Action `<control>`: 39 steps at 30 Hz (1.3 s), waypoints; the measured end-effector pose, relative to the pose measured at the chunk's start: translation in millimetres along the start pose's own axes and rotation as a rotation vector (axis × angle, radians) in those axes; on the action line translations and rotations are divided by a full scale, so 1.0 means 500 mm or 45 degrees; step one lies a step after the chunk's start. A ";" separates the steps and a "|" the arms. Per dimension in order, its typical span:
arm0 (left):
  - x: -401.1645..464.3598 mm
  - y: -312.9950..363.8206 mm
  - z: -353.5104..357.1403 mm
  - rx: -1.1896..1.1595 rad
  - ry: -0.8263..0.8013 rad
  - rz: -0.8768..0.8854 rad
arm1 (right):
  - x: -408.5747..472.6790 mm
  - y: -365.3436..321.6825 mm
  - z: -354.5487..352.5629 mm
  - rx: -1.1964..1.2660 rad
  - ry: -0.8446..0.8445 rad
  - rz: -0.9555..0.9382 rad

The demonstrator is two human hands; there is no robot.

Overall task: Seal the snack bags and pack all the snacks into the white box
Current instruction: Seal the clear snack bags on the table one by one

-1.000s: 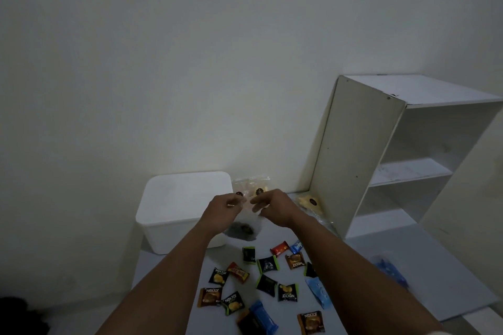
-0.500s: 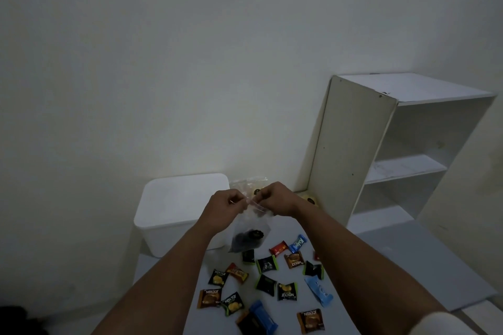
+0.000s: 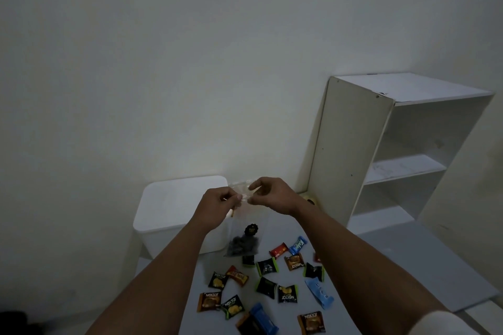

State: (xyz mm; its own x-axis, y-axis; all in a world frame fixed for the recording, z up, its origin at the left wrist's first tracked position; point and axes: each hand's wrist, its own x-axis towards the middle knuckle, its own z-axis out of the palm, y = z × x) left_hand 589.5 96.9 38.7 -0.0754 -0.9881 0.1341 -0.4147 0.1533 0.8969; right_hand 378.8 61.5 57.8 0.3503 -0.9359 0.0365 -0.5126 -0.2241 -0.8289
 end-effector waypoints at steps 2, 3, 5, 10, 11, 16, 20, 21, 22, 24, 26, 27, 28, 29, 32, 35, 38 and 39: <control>-0.001 0.001 -0.003 -0.022 0.008 -0.010 | 0.008 0.004 0.003 -0.051 -0.053 -0.015; -0.002 0.001 -0.005 -0.031 0.013 -0.016 | 0.012 0.007 0.007 -0.072 -0.056 -0.020; -0.004 0.001 -0.008 -0.047 0.023 -0.031 | 0.015 0.008 0.013 -0.088 -0.054 -0.030; -0.011 0.000 -0.012 -0.124 0.028 -0.103 | 0.019 0.000 0.022 -0.088 -0.064 -0.052; -0.012 0.000 -0.013 -0.133 0.022 -0.115 | 0.020 -0.002 0.023 -0.092 -0.068 -0.049; -0.007 -0.007 -0.010 -0.061 0.018 -0.104 | 0.027 -0.005 0.031 -0.091 -0.073 -0.063; -0.002 -0.011 -0.004 -0.013 0.017 -0.133 | 0.026 -0.008 0.041 -0.124 -0.092 -0.072; -0.002 -0.012 -0.003 -0.019 0.019 -0.138 | 0.024 -0.007 0.043 -0.142 -0.098 -0.075; -0.004 -0.012 -0.002 -0.031 0.024 -0.141 | 0.023 -0.008 0.045 -0.155 -0.104 -0.082; -0.007 -0.011 -0.004 -0.059 0.034 -0.154 | 0.020 -0.009 0.048 -0.161 -0.108 -0.097; -0.008 -0.011 -0.006 -0.076 0.035 -0.162 | 0.018 -0.011 0.051 -0.147 -0.086 -0.106; -0.007 -0.012 -0.007 -0.075 0.035 -0.161 | 0.018 -0.011 0.051 -0.129 -0.071 -0.105; -0.006 -0.011 -0.006 -0.072 0.040 -0.161 | 0.017 -0.011 0.051 -0.108 -0.057 -0.099; -0.005 -0.010 -0.006 -0.077 0.053 -0.161 | 0.018 -0.010 0.049 -0.090 -0.047 -0.095; -0.003 -0.008 -0.006 -0.116 0.081 -0.168 | 0.018 -0.008 0.046 -0.074 -0.046 -0.096; -0.005 -0.009 -0.007 -0.144 0.036 -0.176 | 0.019 -0.009 0.046 -0.101 -0.061 -0.125; -0.003 -0.016 -0.008 -0.113 -0.004 -0.154 | 0.019 -0.005 0.052 -0.098 -0.052 -0.121; -0.002 -0.019 -0.008 -0.100 -0.003 -0.154 | 0.020 -0.001 0.053 -0.072 -0.028 -0.111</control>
State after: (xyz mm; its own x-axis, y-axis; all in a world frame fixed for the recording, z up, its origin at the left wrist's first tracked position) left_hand 597.1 96.4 31.9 -0.0312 -0.9993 0.0225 -0.3485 0.0320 0.9368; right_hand 403.3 59.5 44.1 0.4122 -0.9062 0.0941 -0.5225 -0.3197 -0.7904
